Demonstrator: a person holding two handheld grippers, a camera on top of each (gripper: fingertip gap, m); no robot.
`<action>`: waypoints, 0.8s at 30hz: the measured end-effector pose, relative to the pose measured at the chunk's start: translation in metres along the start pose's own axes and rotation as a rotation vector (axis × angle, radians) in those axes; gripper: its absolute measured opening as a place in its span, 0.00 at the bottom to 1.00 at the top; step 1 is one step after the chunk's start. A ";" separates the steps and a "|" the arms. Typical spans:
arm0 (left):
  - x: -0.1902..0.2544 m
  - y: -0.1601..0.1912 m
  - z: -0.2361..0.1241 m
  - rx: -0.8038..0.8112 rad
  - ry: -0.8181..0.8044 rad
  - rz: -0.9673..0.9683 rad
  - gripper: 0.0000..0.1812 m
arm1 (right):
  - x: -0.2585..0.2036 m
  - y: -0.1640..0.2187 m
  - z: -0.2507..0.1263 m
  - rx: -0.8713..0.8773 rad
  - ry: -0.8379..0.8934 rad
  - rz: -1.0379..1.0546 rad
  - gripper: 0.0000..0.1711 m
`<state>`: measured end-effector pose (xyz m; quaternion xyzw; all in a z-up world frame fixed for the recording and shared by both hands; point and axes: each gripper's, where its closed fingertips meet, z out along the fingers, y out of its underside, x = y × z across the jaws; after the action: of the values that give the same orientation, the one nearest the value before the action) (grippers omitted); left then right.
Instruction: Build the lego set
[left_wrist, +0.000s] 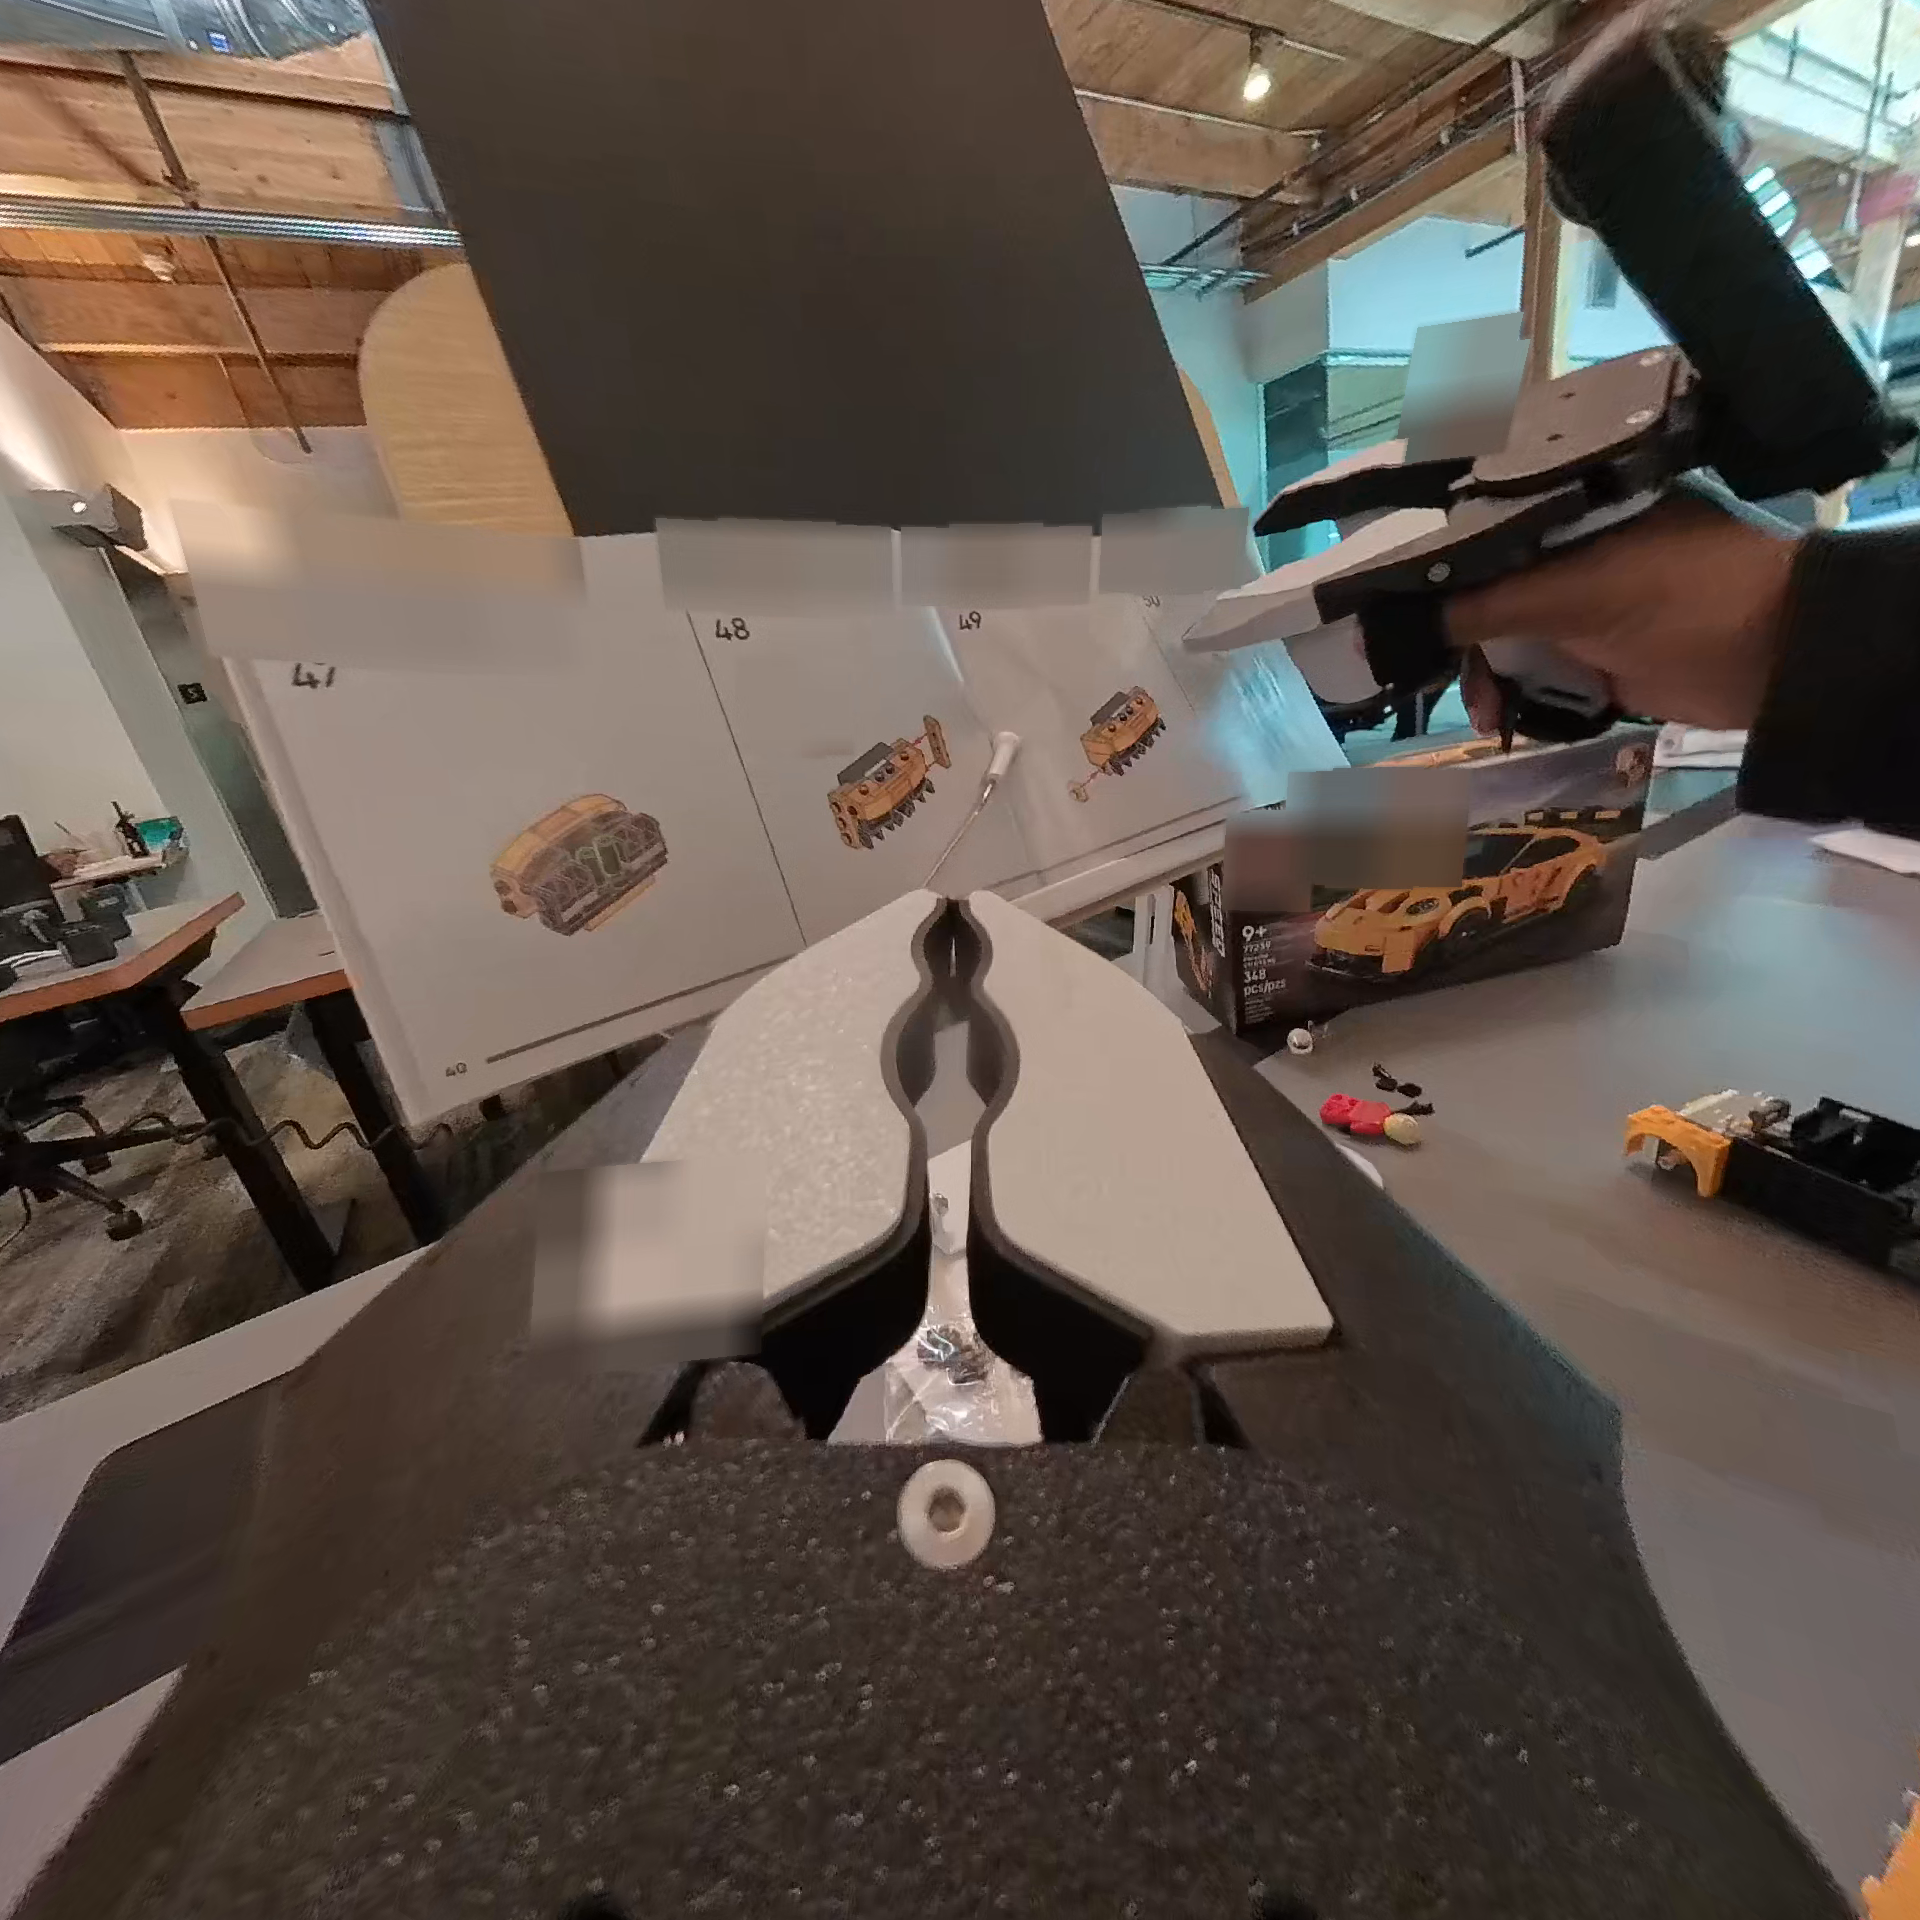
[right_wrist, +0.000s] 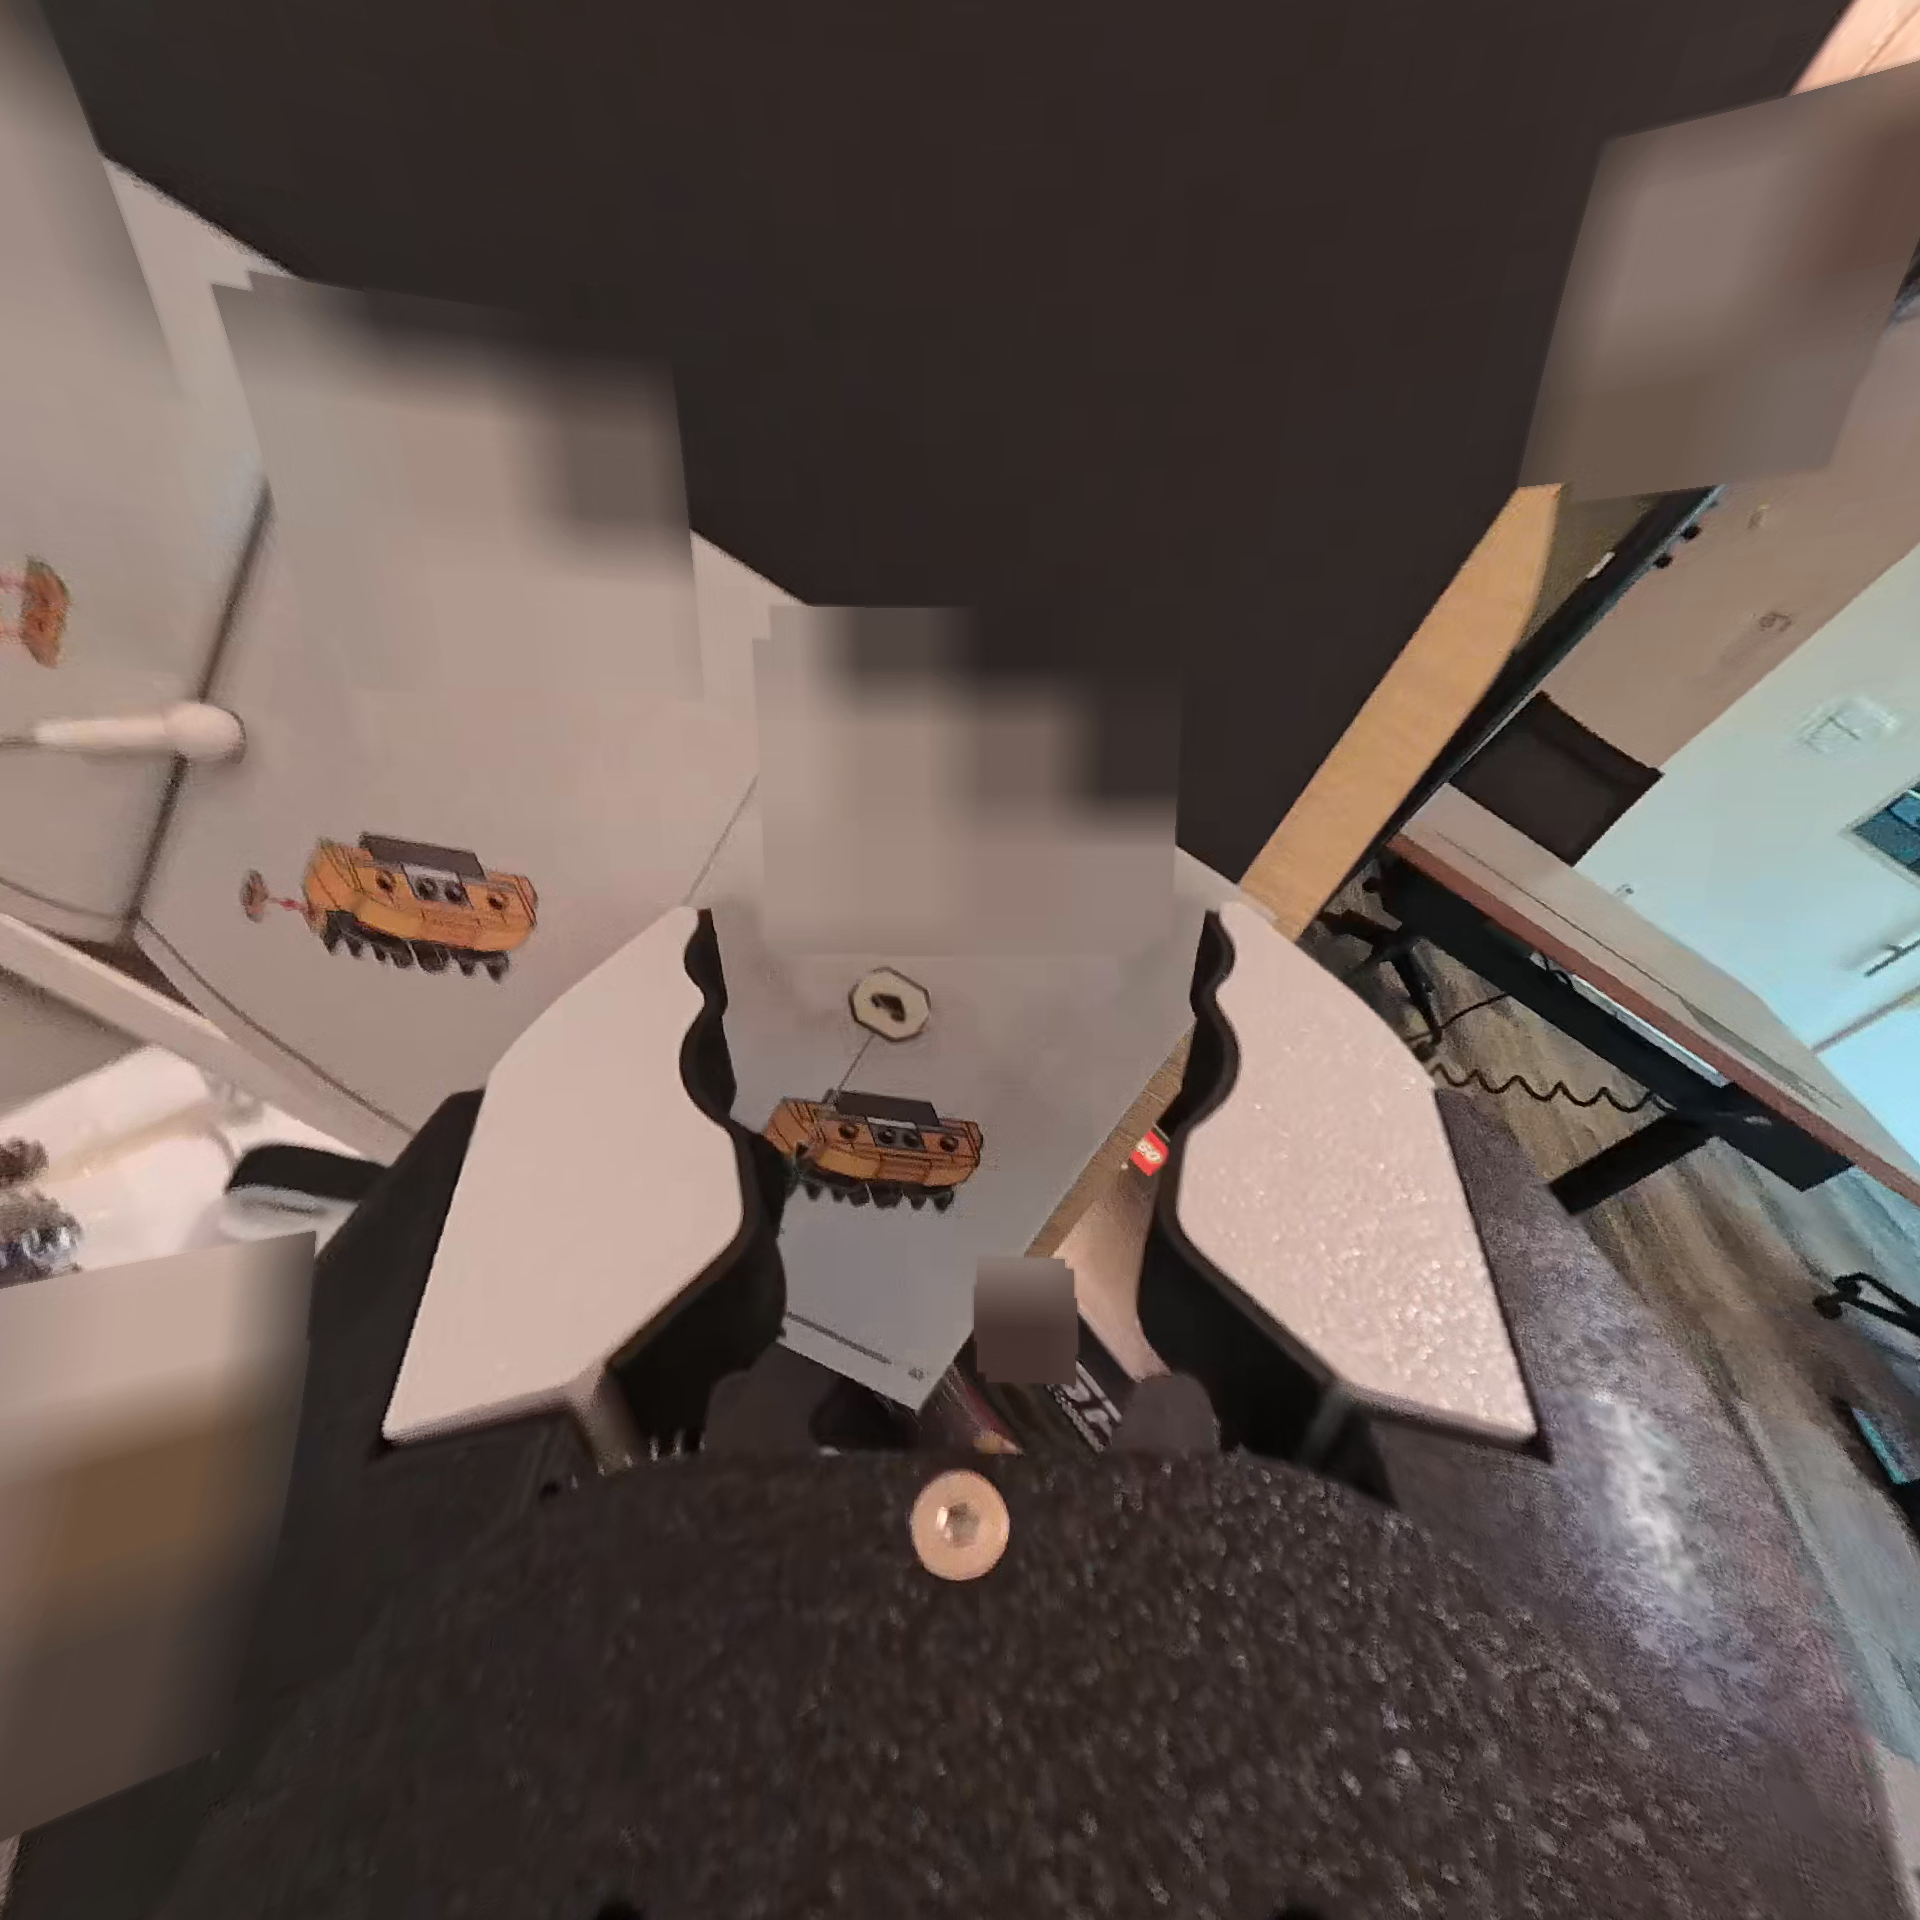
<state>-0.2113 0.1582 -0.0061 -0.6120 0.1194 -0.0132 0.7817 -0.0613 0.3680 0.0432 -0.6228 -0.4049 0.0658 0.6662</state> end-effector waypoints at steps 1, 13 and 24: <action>0.001 0.002 0.001 -0.006 0.005 0.007 0.00 | -0.003 0.005 0.003 -0.016 -0.021 -0.029 0.50; 0.009 0.022 0.005 -0.064 0.043 0.015 0.00 | 0.002 0.009 0.010 0.079 -0.010 0.034 0.52; 0.015 0.036 0.007 -0.109 0.066 0.036 0.00 | -0.009 0.021 0.013 0.107 -0.061 0.083 0.18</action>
<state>-0.1998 0.1716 -0.0419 -0.6507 0.1566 -0.0128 0.7429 -0.0669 0.3771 0.0192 -0.6002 -0.3947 0.1339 0.6826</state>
